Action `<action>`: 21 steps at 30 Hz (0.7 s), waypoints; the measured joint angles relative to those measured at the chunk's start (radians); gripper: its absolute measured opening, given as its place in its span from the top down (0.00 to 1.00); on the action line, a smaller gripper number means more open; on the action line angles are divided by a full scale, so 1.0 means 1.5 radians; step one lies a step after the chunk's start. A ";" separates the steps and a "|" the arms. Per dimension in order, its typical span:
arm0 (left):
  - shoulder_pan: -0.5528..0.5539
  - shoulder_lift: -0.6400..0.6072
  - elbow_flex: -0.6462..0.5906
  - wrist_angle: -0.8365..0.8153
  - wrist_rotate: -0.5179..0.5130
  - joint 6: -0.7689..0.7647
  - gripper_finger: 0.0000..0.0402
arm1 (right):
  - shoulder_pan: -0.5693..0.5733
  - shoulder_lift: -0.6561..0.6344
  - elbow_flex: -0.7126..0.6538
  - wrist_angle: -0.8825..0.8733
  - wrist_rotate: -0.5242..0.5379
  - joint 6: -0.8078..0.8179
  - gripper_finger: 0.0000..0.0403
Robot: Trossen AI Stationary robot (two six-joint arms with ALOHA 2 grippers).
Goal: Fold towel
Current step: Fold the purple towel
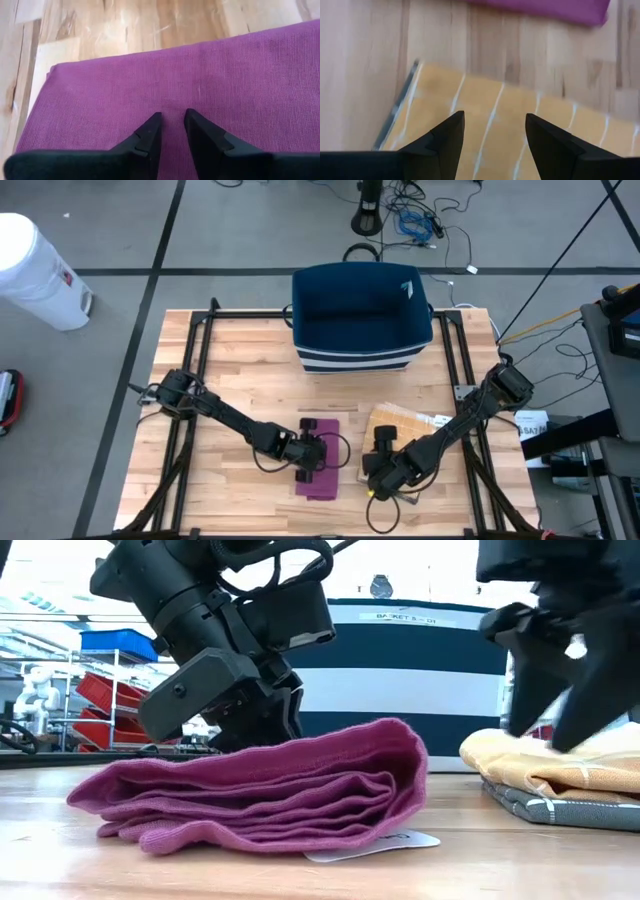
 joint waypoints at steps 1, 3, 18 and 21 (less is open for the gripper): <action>0.000 -0.001 0.000 0.004 0.000 0.009 0.75 | 0.005 0.000 0.007 -0.024 -0.010 0.008 0.51; -0.002 -0.001 0.000 0.015 0.001 0.026 0.75 | 0.016 0.000 0.015 -0.065 -0.034 0.022 0.51; -0.016 -0.006 -0.001 0.080 0.033 0.144 0.75 | 0.095 -0.111 0.017 -0.204 -0.104 0.129 0.51; -0.020 -0.007 -0.001 0.092 0.058 0.166 0.75 | 0.105 -0.145 0.003 -0.201 -0.121 0.109 0.51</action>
